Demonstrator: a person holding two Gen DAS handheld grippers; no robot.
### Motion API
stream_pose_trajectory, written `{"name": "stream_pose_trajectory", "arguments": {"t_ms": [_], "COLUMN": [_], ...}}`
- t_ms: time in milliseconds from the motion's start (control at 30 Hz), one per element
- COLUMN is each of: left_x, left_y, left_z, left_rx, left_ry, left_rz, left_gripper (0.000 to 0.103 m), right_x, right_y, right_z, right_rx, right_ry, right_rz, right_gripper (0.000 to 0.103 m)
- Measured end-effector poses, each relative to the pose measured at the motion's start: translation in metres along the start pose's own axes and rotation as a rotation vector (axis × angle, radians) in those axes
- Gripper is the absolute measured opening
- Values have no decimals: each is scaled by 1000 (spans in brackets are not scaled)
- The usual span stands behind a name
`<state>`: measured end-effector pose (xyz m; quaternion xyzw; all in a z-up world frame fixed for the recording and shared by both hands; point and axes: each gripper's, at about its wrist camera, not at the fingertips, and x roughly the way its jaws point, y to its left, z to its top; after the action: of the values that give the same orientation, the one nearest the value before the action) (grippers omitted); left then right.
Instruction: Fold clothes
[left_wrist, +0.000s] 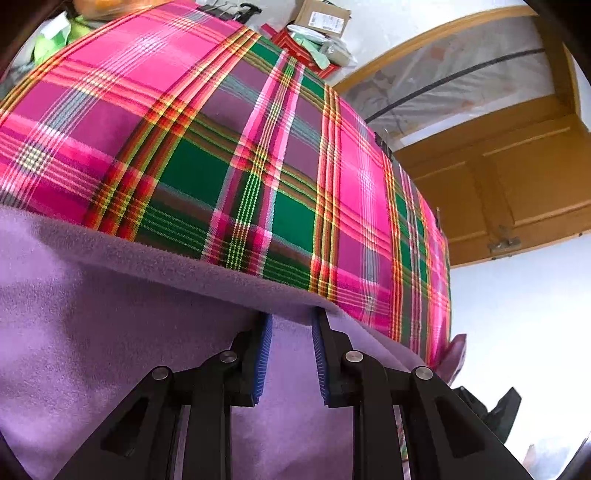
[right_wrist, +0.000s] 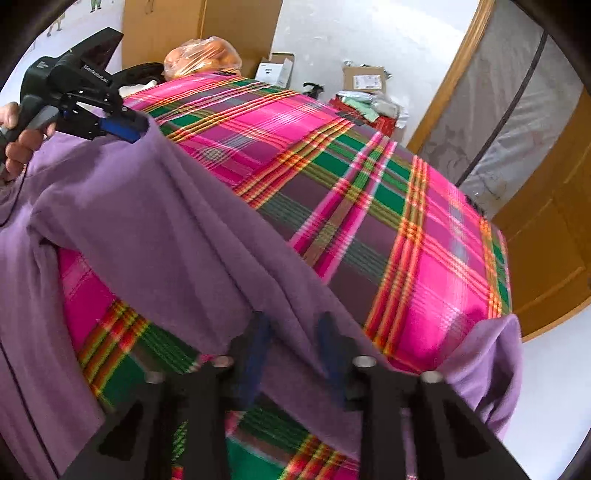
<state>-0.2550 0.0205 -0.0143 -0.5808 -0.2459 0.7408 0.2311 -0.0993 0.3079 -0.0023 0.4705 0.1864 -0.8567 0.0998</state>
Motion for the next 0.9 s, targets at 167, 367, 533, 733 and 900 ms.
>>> {"name": "stream_pose_trajectory", "arguments": {"t_ms": [167,367,533,733,900], "left_x": [-3,-6,-8,-8,-11], "left_y": [-3,1,7,12,6], "left_z": [0,4,13,19,16], "left_rx": [25,17,-8,-15,4], "left_ry": [-6,-30,-69,-85,-92], "left_rz": [34,52,72,73,114], "left_gripper": [23,23,23,23,23], "right_x": [-2,3,33,61,61], "right_y": [-5,-23,-33,-43,-56], "right_z": [8,33,58,71,74], "right_rx": [7,63,52,77,141], "right_ry": [-28,-92,-73,-37,-26], "right_rz": [-64,-149,-199,-193,-205], "right_gripper": [7,7,7,7,17]}}
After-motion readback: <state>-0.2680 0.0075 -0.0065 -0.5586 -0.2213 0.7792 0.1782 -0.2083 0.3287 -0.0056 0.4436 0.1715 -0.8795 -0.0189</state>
